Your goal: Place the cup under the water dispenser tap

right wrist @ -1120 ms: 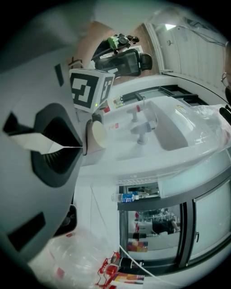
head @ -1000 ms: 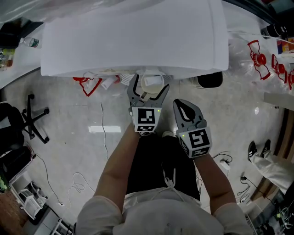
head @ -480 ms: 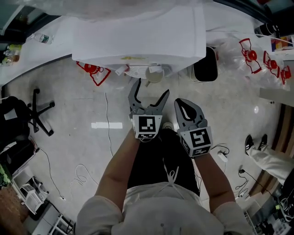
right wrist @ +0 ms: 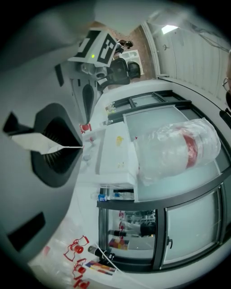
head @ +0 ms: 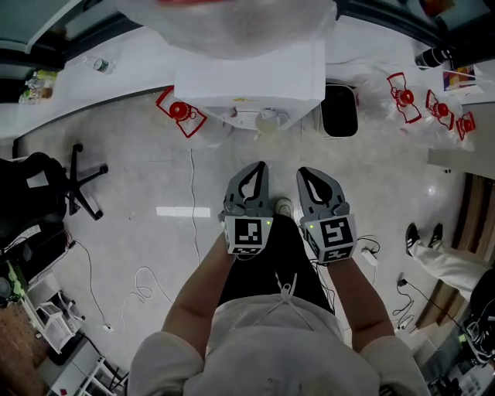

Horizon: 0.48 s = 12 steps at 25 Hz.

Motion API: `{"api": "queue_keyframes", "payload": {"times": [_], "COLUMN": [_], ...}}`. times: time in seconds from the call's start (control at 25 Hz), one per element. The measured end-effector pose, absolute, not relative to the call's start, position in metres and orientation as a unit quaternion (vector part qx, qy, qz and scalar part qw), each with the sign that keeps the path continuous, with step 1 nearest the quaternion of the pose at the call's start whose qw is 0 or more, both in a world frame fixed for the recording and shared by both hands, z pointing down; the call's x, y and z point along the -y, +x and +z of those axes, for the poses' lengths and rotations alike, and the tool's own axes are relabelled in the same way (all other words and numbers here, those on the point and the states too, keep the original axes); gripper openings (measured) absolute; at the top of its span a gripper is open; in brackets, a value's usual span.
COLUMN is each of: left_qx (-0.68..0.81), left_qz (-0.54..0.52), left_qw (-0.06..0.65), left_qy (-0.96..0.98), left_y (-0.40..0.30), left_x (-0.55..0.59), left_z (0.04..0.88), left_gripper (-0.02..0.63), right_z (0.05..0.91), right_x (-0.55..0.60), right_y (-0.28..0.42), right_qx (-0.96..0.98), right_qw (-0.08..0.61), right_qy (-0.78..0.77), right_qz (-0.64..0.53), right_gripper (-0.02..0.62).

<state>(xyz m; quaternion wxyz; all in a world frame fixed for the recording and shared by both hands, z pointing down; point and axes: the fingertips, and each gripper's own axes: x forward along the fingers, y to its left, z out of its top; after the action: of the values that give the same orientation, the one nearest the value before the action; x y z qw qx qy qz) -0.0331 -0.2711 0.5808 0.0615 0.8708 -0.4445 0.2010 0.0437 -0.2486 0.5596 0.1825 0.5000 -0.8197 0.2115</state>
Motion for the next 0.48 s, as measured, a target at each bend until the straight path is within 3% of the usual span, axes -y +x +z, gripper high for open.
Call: {"api": "queue_keyframes", "payload": {"times": [0.28, 0.48], "left_qx": [0.433, 0.446], "left_qz": [0.172, 0.131], "left_qw": [0.107, 0.083], "left_qy": [0.879, 0.881], "left_y": [-0.039, -0.044], "left_x": [0.261, 0.268], "left_z": [0.503, 0.433], "left_gripper": [0.018, 0.018], "right_z": [0.501, 0.446], "right_x": [0.248, 0.255], "right_y": [0.047, 0.047], "right_qx": [0.815, 0.818], "right_qw": [0.176, 0.139], "right_qy": [0.513, 0.529], "right_qz": [0.202, 0.176], "right_gripper": [0.029, 0.029]}}
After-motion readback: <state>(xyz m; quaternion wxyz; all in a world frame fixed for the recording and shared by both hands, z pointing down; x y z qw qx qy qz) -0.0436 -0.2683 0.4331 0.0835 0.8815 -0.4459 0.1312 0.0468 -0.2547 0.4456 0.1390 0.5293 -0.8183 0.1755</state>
